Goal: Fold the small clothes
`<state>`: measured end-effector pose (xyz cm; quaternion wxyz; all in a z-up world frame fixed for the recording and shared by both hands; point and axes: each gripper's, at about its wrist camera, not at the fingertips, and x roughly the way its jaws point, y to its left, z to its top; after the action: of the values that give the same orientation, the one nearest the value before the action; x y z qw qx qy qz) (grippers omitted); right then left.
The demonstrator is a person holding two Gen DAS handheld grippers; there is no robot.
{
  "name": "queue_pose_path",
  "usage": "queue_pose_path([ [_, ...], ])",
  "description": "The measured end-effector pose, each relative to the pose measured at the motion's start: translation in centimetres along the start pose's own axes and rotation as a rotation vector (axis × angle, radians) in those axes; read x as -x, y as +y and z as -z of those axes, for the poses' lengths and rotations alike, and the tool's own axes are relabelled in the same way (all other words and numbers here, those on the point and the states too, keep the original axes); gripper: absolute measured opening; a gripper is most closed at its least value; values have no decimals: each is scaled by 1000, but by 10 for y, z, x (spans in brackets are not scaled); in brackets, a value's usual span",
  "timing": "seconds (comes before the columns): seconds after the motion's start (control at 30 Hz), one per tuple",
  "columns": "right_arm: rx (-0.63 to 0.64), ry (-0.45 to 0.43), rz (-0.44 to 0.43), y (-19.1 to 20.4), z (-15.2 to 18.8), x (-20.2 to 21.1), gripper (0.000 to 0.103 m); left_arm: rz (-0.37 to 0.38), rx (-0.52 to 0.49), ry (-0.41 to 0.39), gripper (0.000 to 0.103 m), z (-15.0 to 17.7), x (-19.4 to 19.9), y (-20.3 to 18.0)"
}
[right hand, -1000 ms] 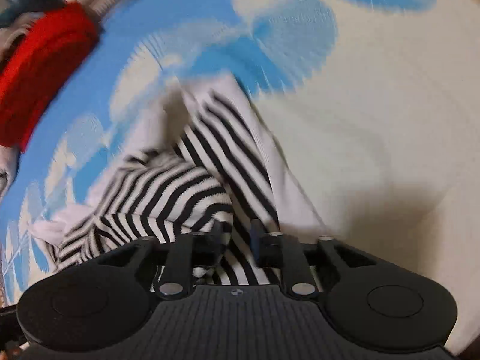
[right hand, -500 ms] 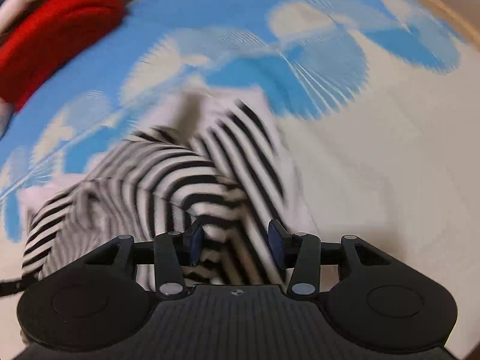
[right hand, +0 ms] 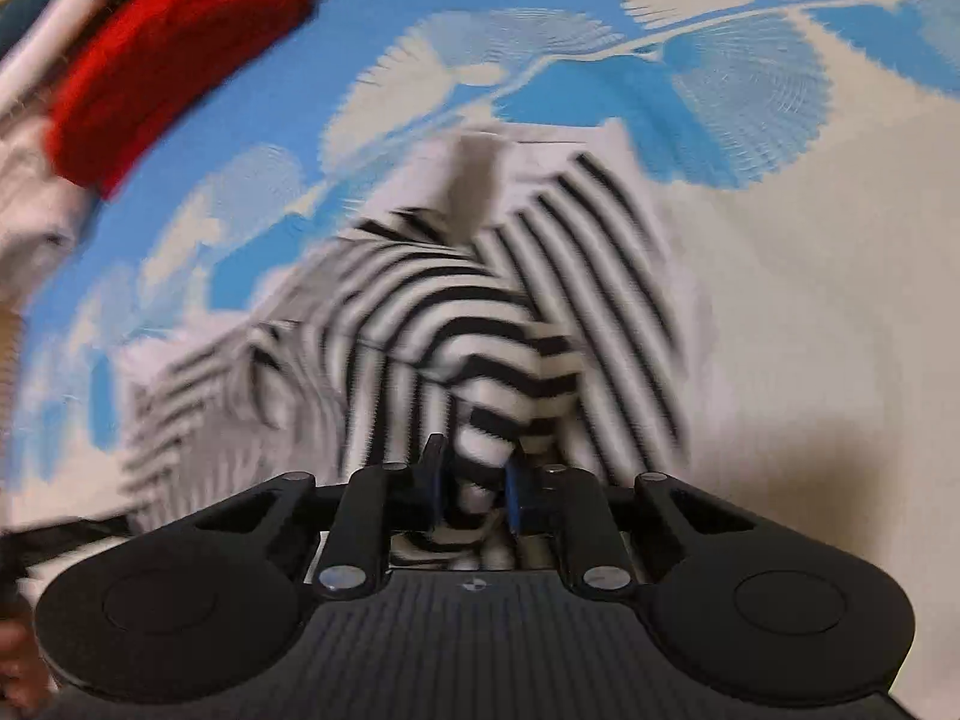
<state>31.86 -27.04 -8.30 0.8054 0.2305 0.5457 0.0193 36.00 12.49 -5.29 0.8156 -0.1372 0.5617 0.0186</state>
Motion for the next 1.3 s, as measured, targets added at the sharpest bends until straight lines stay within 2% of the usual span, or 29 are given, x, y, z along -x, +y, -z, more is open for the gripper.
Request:
queue_pose_path([
  [0.03,-29,-7,7,-5,-1,1,23,13,-18,8,30,0,-1,-2],
  [0.1,-56,-22,-4,-10,-4,4,24,17,-36,46,30,2,-8,-6],
  [0.13,-49,-25,-5,-11,-4,5,25,25,-31,67,23,3,-12,-6],
  [0.17,-43,-26,-3,-11,-4,4,25,30,-28,68,5,3,-12,-5],
  [0.2,-43,-27,-12,-10,-4,4,25,24,-29,44,5,3,-8,-4],
  [0.27,-65,-59,-76,-11,-4,7,3,-1,-44,-51,4,1,9,-5],
  [0.33,-89,-117,-182,-8,-7,18,3,-27,-40,-95,4,-2,19,-4],
  [0.37,-76,-123,-203,-6,-9,21,3,-30,-29,-76,4,-1,16,-3],
  [0.4,-51,-113,-178,-3,-10,20,3,-23,-20,-34,4,0,10,-2],
  [0.47,-31,-54,-60,-5,-8,7,8,-2,-30,58,9,4,-2,-3],
  [0.5,-40,-18,-7,-10,-7,-1,12,-19,-30,37,9,4,2,-4],
  [0.53,-59,0,21,-15,-5,-5,27,-31,-36,7,12,1,7,-5],
  [0.57,-81,-11,19,-18,-5,-4,32,-29,-50,-34,13,0,15,-8],
  [0.67,-73,-130,-25,-14,-10,19,32,18,-80,-120,13,-2,33,-14],
  [0.73,-28,-241,-31,-4,-11,35,32,46,-94,-132,13,-1,35,-18],
  [0.8,9,-278,-59,1,-10,41,32,76,-109,-116,13,2,32,-20],
  [0.87,23,-246,-106,5,-8,35,33,94,-117,-75,13,4,23,-22],
  [0.9,35,-196,-112,6,-7,26,34,87,-120,-42,13,7,16,-20],
  [0.93,52,-117,-76,7,-10,12,38,48,-125,10,13,9,6,-18],
  [1.0,69,14,67,3,-3,-14,40,-12,-122,76,9,14,-8,-11],
  [1.03,47,46,107,-2,0,-21,41,-14,-110,80,9,14,-8,-8],
  [1.07,8,38,91,-7,0,-19,41,-3,-92,65,9,14,-1,-5],
  [1.13,-31,-36,69,-8,-6,2,41,17,-85,-7,12,14,23,-3],
  [1.23,30,-234,45,4,-5,56,41,17,-126,-145,15,25,72,2],
  [1.3,53,-326,16,6,4,93,41,36,-125,-190,16,36,101,9],
])
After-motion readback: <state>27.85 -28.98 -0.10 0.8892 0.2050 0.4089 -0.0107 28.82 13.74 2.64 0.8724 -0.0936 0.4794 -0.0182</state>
